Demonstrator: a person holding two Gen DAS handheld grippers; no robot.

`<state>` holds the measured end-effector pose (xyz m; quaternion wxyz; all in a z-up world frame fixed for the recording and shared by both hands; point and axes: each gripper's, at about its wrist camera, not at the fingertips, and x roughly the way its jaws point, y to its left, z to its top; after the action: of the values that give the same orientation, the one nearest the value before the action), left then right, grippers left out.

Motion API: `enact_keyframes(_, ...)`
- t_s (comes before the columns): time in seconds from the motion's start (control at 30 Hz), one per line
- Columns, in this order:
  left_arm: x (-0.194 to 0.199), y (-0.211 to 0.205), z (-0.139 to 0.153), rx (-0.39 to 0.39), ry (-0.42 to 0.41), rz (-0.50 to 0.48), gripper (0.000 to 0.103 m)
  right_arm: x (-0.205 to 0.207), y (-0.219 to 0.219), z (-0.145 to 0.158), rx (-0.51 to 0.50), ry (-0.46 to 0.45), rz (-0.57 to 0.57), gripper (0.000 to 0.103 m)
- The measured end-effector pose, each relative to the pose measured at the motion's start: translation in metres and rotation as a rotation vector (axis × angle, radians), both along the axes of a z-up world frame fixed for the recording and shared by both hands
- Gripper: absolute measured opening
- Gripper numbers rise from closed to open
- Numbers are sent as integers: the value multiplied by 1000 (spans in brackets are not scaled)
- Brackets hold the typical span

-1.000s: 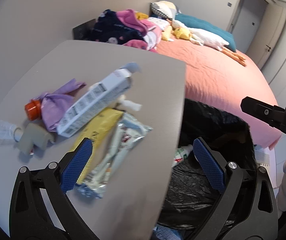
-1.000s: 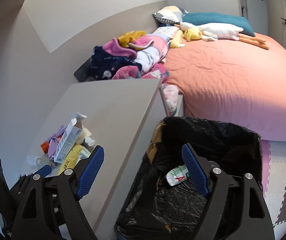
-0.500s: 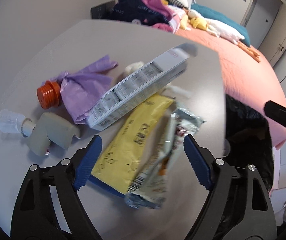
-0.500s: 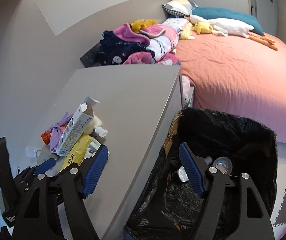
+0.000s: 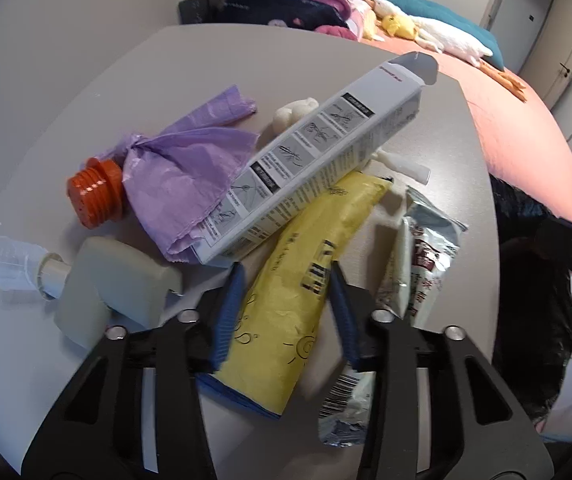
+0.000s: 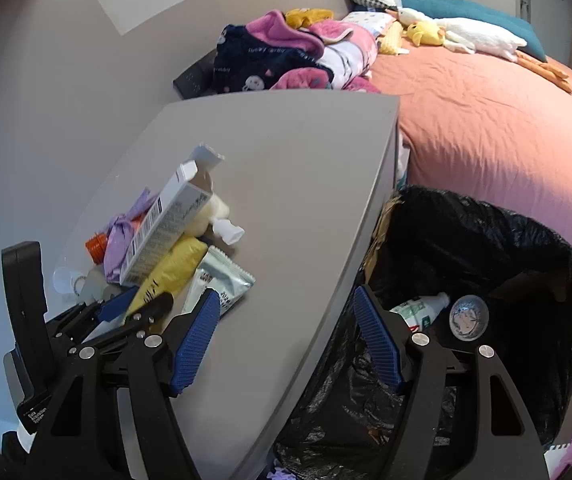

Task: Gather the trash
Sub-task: 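Grasp the yellow tube with the left tool while the right tool grasps the silver wrapper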

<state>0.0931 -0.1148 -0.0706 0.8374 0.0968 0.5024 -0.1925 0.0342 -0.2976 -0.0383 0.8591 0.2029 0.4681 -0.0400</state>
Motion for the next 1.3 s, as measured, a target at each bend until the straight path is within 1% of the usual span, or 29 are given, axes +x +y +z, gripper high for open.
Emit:
enact_keyframes(0.1,-3,4,2,-1,-24,16,22,2,6,-3,-5,9,16,71)
enact_keyframes(0.17,-6,6,4,-6,-33,17,20,3,11,-4,-9,13,30,71)
enact_keyframes(0.53,-19,30,9,-46,-22,69,20,14,41,-14,-14,33,112,71)
enact_keyframes(0.77,-28,51,22,-82,-45,117,20,24,62,-24,-15,56,164,71)
enact_keyframes(1.03,-35,70,24,-109,-37,161,20,33,81,-36,-25,82,208,62)
enact_keyframes(1.2,-38,72,25,-109,-40,168,20,34,90,-37,-64,78,227,55)
enact_keyframes(1.23,-39,72,25,-110,-40,171,20,35,93,-37,-70,77,237,47)
enact_keyframes(1.27,-40,73,25,-110,-41,173,20,34,93,-37,-69,78,245,33)
enact_keyframes(1.3,-40,73,25,-108,-41,175,20,34,93,-38,-53,82,252,27)
